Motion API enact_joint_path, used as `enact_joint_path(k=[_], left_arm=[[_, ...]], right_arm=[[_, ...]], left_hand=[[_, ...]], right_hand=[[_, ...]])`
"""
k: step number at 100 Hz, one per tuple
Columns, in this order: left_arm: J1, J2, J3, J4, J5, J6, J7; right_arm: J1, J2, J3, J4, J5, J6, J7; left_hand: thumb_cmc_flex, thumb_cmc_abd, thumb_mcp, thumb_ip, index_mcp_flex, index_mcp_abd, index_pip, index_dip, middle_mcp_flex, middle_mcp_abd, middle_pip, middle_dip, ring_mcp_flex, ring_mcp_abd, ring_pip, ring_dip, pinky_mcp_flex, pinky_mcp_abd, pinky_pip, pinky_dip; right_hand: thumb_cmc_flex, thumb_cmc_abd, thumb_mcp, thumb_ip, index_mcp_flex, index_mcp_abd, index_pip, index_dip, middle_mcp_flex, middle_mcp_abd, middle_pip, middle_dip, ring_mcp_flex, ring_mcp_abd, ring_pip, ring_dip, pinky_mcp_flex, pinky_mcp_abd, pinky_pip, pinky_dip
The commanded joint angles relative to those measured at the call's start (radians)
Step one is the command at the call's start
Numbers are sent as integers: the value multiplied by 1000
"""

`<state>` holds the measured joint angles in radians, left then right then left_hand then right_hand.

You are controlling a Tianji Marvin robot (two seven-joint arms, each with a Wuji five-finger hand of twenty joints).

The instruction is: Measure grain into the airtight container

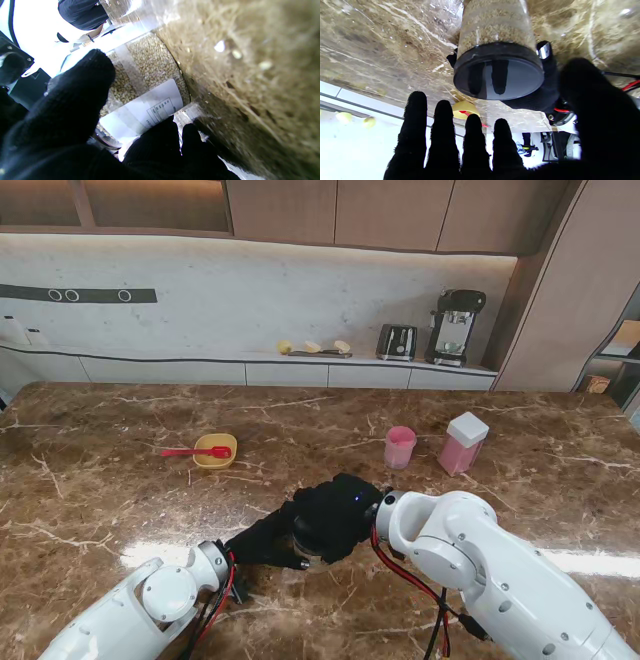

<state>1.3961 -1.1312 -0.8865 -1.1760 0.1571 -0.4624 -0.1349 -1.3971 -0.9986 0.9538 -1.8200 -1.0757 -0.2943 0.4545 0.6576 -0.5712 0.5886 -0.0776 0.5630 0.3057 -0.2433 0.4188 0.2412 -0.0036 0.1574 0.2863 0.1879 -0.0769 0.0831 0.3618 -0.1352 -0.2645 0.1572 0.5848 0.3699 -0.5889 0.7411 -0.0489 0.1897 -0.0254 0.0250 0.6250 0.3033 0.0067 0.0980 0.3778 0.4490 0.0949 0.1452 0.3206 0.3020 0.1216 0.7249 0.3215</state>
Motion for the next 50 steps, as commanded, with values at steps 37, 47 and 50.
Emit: enact_joint_path(k=[37,47,50], left_arm=[[21,6,12,37,8,17,-13],[21,6,13,37,7,18,-12],[21,6,13,36,8,18,-11]], right_arm=[[81,21,-59,66,-31,-84,25],[97,22,-78,78,-38,-95,18],[99,22,-81,80,-37,-95,19]], left_hand=[[24,59,20,46,75,-501,664,-17,24,-24,0,2,16,152,17,19,79,481,175,60],[25,58,21,46,73,-500,664,-17,25,-24,0,2,16,152,17,19,78,482,175,59],[24,60,21,46,72,-499,663,-17,25,-24,-1,2,15,152,16,18,79,481,175,59]], right_hand=[[230,-213,377,-55,-47,-102,-24,-5,-77,18,44,-21,-4,-12,22,-25,52,2,-24,41],[236,-219,377,-66,-18,-123,-5,18,-50,7,87,1,49,-29,55,2,86,-3,0,47],[238,-214,375,-67,-6,-130,9,32,-38,1,107,15,74,-37,70,19,104,-5,15,50]])
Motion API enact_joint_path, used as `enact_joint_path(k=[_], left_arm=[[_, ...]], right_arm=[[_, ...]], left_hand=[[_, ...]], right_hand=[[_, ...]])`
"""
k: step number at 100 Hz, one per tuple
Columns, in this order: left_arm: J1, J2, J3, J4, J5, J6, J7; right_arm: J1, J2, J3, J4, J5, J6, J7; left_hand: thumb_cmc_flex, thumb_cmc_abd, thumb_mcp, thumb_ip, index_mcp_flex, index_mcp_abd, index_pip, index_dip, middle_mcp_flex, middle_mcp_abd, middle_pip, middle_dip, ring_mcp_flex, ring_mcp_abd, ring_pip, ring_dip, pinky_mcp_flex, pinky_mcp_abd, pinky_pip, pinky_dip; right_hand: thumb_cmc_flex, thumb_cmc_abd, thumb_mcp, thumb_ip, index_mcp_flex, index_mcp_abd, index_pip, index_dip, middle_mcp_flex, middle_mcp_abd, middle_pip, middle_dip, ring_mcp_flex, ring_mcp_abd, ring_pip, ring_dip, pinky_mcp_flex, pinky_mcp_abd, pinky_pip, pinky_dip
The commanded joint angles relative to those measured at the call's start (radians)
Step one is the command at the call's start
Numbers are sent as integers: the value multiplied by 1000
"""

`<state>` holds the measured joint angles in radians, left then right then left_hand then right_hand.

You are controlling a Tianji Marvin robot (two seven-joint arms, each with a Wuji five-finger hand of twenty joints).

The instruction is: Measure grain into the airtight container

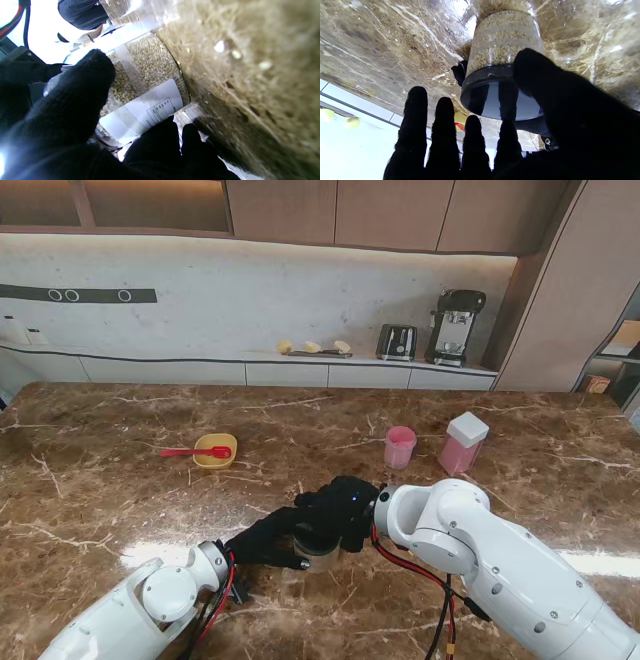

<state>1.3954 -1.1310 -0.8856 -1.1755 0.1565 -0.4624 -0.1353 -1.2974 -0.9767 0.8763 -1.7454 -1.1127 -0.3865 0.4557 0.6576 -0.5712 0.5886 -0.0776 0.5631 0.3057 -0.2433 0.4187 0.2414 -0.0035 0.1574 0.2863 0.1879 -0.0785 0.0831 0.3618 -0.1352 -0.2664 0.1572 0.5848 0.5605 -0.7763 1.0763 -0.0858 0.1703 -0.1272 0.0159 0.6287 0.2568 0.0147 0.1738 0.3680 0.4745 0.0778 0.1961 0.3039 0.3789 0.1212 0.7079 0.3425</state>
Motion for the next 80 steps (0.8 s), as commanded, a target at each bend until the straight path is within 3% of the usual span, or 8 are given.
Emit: enact_joint_path(k=[1,15,34,64,80], left_arm=[[22,6,12,36,9,18,-11],[22,6,12,35,9,20,-12],[19,5,17,38,5,19,-15],[21,6,17,38,6,19,-16],[22,7,16,36,7,20,-18]], right_arm=[[1,0,-5,6,0,-4,17],[6,-3,-21,26,11,0,-19],[1,-6,-37,35,37,37,-29],[-49,-22,-56,52,-15,165,-143],[-79,-33,-61,57,-20,246,-212]], left_hand=[[25,59,21,46,73,-500,664,-17,25,-24,-1,2,16,153,16,18,79,483,175,59],[26,60,22,46,72,-499,662,-18,24,-24,-2,1,16,153,16,18,78,484,175,59],[24,61,20,46,73,-496,662,-18,23,-26,-2,1,15,151,15,18,78,483,175,58],[23,60,18,47,90,-478,652,-28,29,-24,-1,1,17,152,16,18,78,483,175,57],[27,64,23,47,119,-464,647,-38,36,-21,1,1,18,154,17,18,78,485,175,57]], right_hand=[[47,-26,40,-30,19,-30,21,31,15,-10,35,28,59,-23,24,39,34,-6,36,30],[-4,33,34,-32,147,-76,109,77,143,-44,109,97,190,-65,117,131,143,-36,153,65],[-126,111,-24,-30,216,-54,152,86,290,-60,177,184,306,-80,237,227,235,-46,282,93],[-303,265,-215,13,245,21,176,74,427,-50,249,263,419,-70,386,278,320,-66,451,90],[-351,314,-223,22,269,35,188,69,477,-44,263,266,447,-57,405,278,341,-63,479,83]])
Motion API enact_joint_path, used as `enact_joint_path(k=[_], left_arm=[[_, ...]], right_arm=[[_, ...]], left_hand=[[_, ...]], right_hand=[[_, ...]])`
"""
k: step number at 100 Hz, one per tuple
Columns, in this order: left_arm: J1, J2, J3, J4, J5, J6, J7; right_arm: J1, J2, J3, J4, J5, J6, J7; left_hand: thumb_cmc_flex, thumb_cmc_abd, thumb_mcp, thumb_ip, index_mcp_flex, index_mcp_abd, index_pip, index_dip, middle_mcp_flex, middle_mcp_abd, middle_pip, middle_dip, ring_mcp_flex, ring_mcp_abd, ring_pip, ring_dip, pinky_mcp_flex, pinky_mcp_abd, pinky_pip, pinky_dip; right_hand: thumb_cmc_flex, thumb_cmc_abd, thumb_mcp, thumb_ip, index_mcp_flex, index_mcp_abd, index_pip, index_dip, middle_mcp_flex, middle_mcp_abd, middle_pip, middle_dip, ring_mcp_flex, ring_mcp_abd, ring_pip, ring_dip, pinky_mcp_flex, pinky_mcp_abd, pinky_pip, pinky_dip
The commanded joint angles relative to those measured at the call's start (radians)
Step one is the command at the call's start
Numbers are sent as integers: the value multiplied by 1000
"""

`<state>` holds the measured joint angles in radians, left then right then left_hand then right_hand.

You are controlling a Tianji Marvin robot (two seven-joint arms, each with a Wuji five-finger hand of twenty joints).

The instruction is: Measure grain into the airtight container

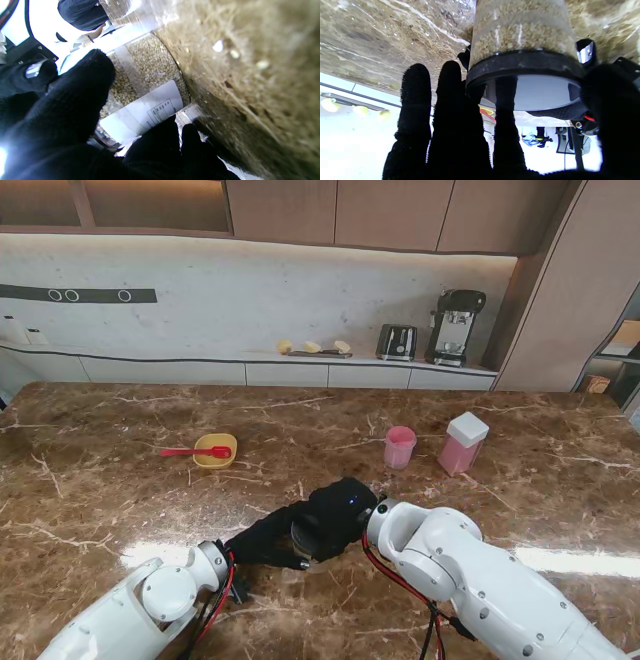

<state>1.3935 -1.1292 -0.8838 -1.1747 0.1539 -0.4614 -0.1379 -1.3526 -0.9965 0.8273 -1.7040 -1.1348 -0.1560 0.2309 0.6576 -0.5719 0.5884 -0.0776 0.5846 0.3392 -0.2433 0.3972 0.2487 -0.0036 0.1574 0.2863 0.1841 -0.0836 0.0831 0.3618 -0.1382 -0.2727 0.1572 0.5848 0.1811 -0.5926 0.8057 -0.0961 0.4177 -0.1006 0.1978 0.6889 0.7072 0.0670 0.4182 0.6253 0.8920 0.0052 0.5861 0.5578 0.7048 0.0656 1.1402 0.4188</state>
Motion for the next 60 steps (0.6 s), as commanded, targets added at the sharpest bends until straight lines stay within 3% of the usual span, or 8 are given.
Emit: enact_joint_path(k=[1,20,32,46,60], left_arm=[[24,5,14,36,9,19,-15],[21,6,16,38,8,15,-18],[20,6,16,38,8,15,-20],[22,7,14,35,8,18,-21],[24,7,11,34,8,18,-21]], right_arm=[[-25,-14,-13,15,1,22,10],[-47,-25,-38,16,-5,144,-37],[-55,-30,-51,14,-8,203,-56],[-56,-35,-59,16,-5,229,-80],[-58,-40,-52,12,0,234,-107]], left_hand=[[27,63,23,46,99,-497,646,-18,29,-21,0,1,22,160,17,18,81,491,175,57],[26,63,23,45,112,-495,640,-28,32,-21,1,1,22,160,17,18,80,490,174,56],[24,63,22,46,111,-498,639,-31,32,-21,1,1,22,160,17,18,80,490,175,56],[21,64,19,46,106,-506,643,-29,34,-21,1,2,23,160,17,19,82,491,175,56],[21,67,17,47,102,-507,649,-26,34,-20,-1,1,22,158,16,18,82,492,176,56]], right_hand=[[26,132,46,33,23,11,6,8,29,-97,19,9,30,15,16,24,15,-7,47,6],[-20,172,-5,43,38,41,16,-11,60,-88,19,4,36,26,11,11,19,-1,62,-14],[-95,213,-68,48,6,79,8,-27,40,-82,1,-11,28,40,-14,-4,17,3,50,-37],[-221,282,-101,69,-69,113,-22,-41,-39,-68,-53,-50,-23,69,-89,-36,-23,13,-2,-70],[-309,328,-87,80,-153,127,-65,-43,-151,-46,-114,-89,-134,111,-222,-100,-117,61,-105,-102]])
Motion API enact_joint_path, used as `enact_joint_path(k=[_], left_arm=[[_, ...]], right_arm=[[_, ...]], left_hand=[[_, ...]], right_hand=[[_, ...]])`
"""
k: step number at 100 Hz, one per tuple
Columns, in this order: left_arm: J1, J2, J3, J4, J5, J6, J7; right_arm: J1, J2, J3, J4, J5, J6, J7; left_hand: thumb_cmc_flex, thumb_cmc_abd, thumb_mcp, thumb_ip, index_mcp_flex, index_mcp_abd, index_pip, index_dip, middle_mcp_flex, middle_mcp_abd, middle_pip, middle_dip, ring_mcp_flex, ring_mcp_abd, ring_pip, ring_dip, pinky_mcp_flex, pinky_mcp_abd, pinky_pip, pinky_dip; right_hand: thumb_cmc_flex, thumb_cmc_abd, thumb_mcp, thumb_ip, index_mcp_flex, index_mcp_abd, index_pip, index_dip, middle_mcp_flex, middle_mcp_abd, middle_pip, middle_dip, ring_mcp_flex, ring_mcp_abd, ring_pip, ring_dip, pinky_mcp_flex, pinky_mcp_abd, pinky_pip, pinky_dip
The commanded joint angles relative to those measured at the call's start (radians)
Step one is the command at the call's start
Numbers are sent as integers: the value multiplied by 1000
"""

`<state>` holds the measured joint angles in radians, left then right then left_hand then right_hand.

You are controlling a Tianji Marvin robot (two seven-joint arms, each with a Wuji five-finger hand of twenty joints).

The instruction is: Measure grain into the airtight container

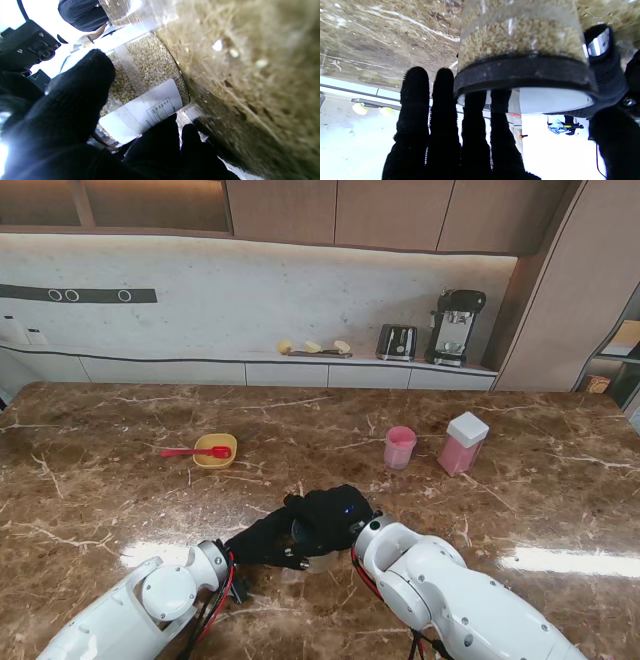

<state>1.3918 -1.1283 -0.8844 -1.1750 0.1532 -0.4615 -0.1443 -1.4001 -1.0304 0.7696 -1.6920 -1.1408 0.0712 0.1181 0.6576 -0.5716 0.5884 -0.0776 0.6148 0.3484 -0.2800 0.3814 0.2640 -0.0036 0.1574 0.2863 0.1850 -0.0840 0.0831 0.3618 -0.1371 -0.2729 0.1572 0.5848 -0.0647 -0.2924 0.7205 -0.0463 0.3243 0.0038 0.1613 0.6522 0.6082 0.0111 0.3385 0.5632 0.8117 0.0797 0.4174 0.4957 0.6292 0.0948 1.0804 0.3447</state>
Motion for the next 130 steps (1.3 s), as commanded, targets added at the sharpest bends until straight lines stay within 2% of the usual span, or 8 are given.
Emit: enact_joint_path(k=[1,25,55,67,85,109,117,130], left_arm=[[25,6,12,34,8,19,-15],[28,6,8,35,8,17,-12],[22,4,12,38,9,15,-10],[22,4,12,37,8,19,-10],[25,5,10,33,9,26,-11],[26,5,10,32,11,28,-11],[27,5,10,32,12,28,-10],[27,5,12,32,7,30,-15]], right_arm=[[-11,-7,6,-1,6,7,4],[-55,-7,90,-75,-6,-45,7],[-50,29,243,-181,24,-361,284],[-11,44,242,-178,40,-421,389],[45,58,191,-142,95,-430,462],[119,67,99,-93,127,-419,502],[131,68,79,-79,129,-418,495],[145,67,51,-60,146,-410,481]], left_hand=[[22,67,17,47,71,-517,686,-10,19,-21,-1,1,21,159,16,18,81,492,176,56],[23,68,13,48,58,-520,686,-8,20,-21,-3,1,23,159,16,17,82,492,177,56],[23,73,11,48,60,-522,692,-5,23,-22,-2,2,27,160,17,17,83,492,179,56],[22,70,11,48,57,-520,693,-4,24,-23,-2,3,28,160,18,18,83,492,181,56],[21,71,12,48,56,-521,695,-3,23,-22,-1,3,28,159,18,19,83,491,183,57],[21,72,13,48,57,-525,698,-1,23,-21,0,4,28,161,19,20,83,494,187,57],[22,71,14,48,58,-523,698,-1,23,-21,0,4,28,161,19,20,83,493,188,56],[23,71,13,48,76,-513,712,5,23,-19,0,4,29,161,19,20,83,493,190,56]], right_hand=[[-68,32,-2,30,-68,25,-33,-6,-60,11,-41,-30,-63,40,-62,-43,-48,35,-52,-29],[-43,21,-5,28,-135,25,-83,28,-210,30,-171,-146,-258,56,-216,-165,-222,76,-182,-41],[510,-341,40,18,-109,2,-125,-31,-304,18,-217,-183,-358,22,-265,-189,-327,28,-378,-63],[575,-442,297,-26,-184,-44,-170,-30,-391,35,-237,-210,-416,39,-282,-212,-359,52,-432,-74],[631,-452,407,-26,-173,-78,-202,-360,-469,55,-265,-240,-473,53,-291,-227,-378,69,-454,-61],[633,-455,387,-32,-166,-89,-205,-433,-471,53,-294,-237,-445,31,-269,-216,-311,76,-396,-31],[635,-454,392,-32,-179,-105,-171,-290,-451,36,-233,-186,-395,7,-243,-182,-274,67,-361,-12],[619,-428,439,-28,-228,-154,-46,133,-425,4,-122,-97,-307,-48,-174,-97,-207,61,-296,21]])
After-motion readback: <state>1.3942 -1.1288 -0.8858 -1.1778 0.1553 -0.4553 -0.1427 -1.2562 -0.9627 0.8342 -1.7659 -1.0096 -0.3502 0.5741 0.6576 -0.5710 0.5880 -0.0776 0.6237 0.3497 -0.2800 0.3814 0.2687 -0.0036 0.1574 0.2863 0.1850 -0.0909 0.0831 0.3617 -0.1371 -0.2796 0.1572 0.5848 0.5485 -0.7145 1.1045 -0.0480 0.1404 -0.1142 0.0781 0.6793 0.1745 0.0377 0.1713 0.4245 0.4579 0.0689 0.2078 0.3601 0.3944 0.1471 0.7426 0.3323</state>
